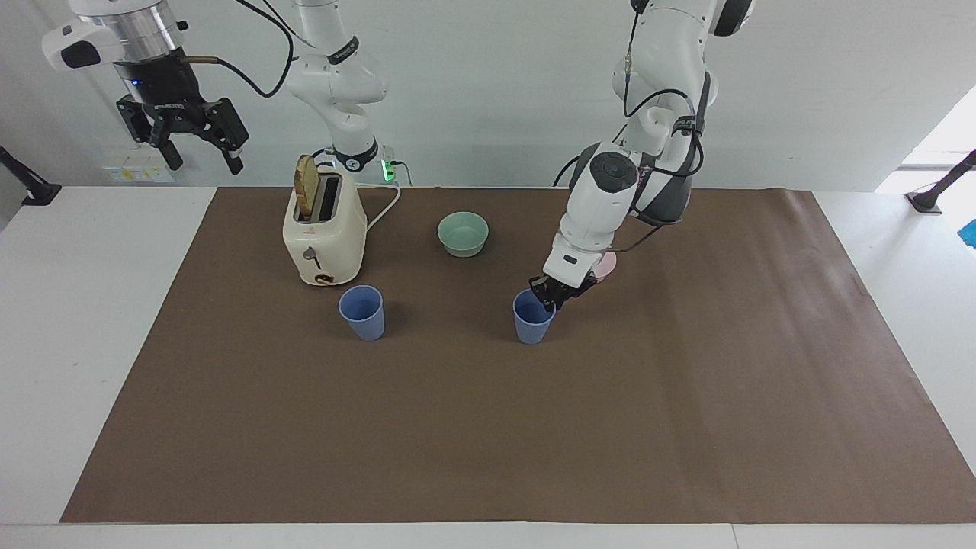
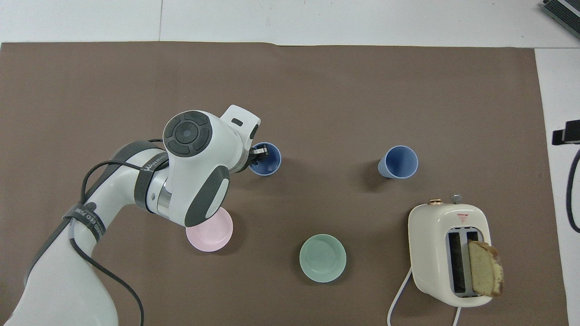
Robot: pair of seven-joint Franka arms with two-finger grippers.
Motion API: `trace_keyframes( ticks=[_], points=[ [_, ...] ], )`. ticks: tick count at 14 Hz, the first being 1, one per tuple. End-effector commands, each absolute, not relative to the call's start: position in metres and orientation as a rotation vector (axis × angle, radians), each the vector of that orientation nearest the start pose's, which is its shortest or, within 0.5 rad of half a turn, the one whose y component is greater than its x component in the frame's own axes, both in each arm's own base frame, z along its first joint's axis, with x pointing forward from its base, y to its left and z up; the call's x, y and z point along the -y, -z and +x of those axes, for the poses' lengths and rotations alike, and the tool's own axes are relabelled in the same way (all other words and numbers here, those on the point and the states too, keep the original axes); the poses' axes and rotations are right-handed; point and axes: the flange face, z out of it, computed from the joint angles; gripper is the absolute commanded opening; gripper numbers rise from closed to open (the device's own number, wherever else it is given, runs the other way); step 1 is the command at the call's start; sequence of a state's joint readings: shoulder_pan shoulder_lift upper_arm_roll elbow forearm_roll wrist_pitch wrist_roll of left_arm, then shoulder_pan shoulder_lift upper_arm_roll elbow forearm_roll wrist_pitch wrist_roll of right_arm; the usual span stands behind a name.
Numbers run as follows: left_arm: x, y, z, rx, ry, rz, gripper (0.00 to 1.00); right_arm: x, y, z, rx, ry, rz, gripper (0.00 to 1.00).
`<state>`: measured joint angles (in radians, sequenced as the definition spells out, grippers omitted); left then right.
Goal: Stack blue cups with both arms
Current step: 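Release the cup with the left gripper while the right gripper reaches forward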
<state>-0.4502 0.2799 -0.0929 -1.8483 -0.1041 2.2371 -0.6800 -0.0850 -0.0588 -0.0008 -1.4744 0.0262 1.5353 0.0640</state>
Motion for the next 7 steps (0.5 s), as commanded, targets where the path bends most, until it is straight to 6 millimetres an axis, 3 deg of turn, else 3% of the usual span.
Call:
trace_keyframes(
  ticks=[1,3,5,7],
  points=[
    [0.305,-0.398,0.561,0.337,0.1,-3.257,1.0,0.04,-0.674,0.526,-0.247,0.132,-3.113,1.0],
    [0.29,-0.423,0.565,0.298,0.129,-3.222,1.0,0.037,-0.654,0.535,-0.24,0.177,-3.109,1.0],
    [0.255,-0.443,0.572,0.271,0.139,-3.213,1.0,0.031,-0.649,0.542,-0.212,0.217,-3.106,1.0],
    [0.218,-0.465,0.572,0.198,0.114,-3.201,1.0,0.008,-0.638,0.553,-0.159,0.215,-3.095,1.0]
  ],
)
